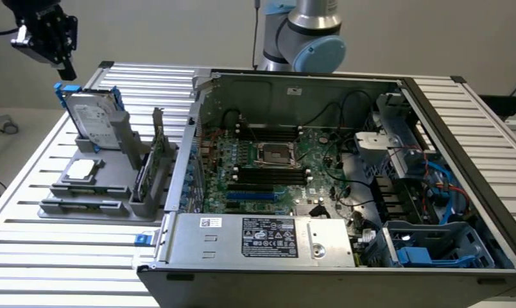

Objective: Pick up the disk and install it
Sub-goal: 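Pick up the disk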

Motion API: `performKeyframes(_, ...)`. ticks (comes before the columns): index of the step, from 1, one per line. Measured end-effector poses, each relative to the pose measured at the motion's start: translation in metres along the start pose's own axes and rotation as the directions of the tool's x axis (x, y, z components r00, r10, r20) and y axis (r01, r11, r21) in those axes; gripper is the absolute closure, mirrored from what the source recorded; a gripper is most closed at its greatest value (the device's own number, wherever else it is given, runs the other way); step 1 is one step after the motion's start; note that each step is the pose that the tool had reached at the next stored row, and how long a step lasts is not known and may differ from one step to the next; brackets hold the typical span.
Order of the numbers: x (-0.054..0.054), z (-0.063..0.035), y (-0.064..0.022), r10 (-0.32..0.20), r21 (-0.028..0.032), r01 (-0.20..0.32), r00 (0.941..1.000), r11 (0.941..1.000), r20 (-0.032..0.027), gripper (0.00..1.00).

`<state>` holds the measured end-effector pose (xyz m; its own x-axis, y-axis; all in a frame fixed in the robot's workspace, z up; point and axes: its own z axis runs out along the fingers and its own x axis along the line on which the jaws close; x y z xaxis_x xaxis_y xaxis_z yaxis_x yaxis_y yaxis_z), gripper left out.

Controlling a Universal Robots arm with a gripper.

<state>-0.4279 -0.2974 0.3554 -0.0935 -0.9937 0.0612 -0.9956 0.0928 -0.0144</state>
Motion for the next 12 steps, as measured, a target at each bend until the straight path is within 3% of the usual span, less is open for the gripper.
performKeyframes(8, 0.0004, 0.0022, 0.0052, -0.041, -0.0083, 0.042, 0.999, 0.9991, 0.0177, 0.89)
performKeyframes(12, 0.0006, 0.0039, 0.0084, -0.062, -0.0091, 0.063, 0.9976, 0.998, 0.0283, 0.89)
